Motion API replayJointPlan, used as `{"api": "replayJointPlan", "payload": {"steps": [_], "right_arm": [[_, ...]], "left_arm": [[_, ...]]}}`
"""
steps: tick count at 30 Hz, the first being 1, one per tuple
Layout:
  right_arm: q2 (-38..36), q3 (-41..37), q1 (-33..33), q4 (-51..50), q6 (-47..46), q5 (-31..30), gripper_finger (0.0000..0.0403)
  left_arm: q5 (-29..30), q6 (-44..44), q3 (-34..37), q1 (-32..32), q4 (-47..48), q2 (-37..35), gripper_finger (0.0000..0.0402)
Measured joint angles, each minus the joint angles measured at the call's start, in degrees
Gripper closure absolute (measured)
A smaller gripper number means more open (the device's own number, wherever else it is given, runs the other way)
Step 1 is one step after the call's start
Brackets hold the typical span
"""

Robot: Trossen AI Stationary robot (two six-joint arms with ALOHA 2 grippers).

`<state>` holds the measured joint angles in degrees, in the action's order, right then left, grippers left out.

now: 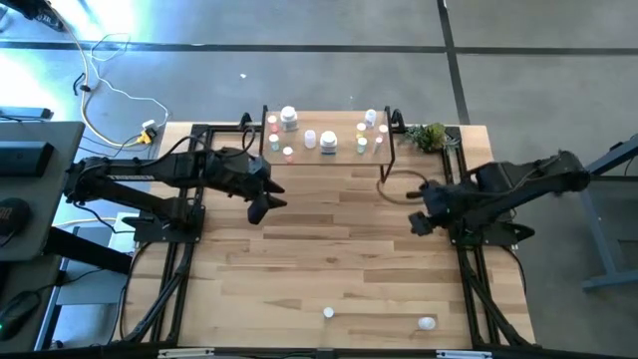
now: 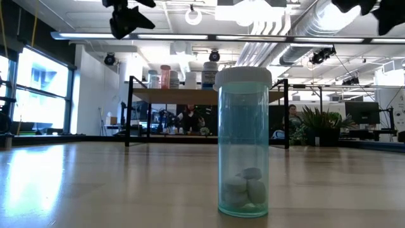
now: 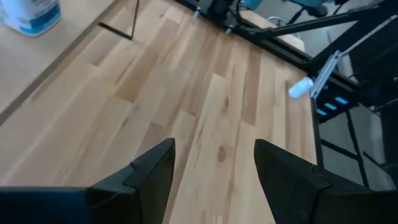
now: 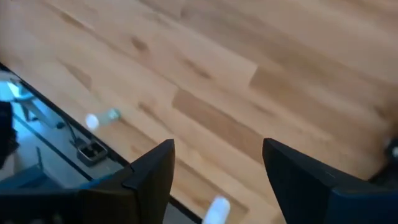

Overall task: Pick and place medicine bottles onto shelf by color
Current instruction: Put the transparent pill bottle on the shelf

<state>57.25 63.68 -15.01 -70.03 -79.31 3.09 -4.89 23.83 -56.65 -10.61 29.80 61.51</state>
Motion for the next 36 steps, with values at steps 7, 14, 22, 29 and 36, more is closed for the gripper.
{"api": "replayJointPlan", "payload": {"steps": [7, 14, 22, 29, 36], "right_arm": [[4.68, -0.03, -10.05, 0.77, -5.14, 0.93, 0.0185], [10.39, -0.07, -17.78, 1.39, -11.77, 5.77, 0.0185], [16.09, -0.09, -26.43, 7.12, -19.11, 7.21, 0.0184], [20.19, -0.11, -32.06, 11.44, -25.02, 7.23, 0.0184], [24.01, -0.11, -36.62, 15.84, -30.00, 7.21, 0.0184]], "left_arm": [[0.13, -0.24, 0.03, 3.24, -0.19, -0.73, 0.0190], [0.15, -0.39, 0.03, 6.09, -0.12, -0.73, 0.0190], [0.15, -0.10, 0.03, 8.47, -0.10, -0.73, 0.0190], [0.15, -0.02, 0.03, 8.92, -0.08, -0.71, 0.0190], [0.15, 0.00, 0.03, 8.89, -0.08, -0.71, 0.0190]]}}
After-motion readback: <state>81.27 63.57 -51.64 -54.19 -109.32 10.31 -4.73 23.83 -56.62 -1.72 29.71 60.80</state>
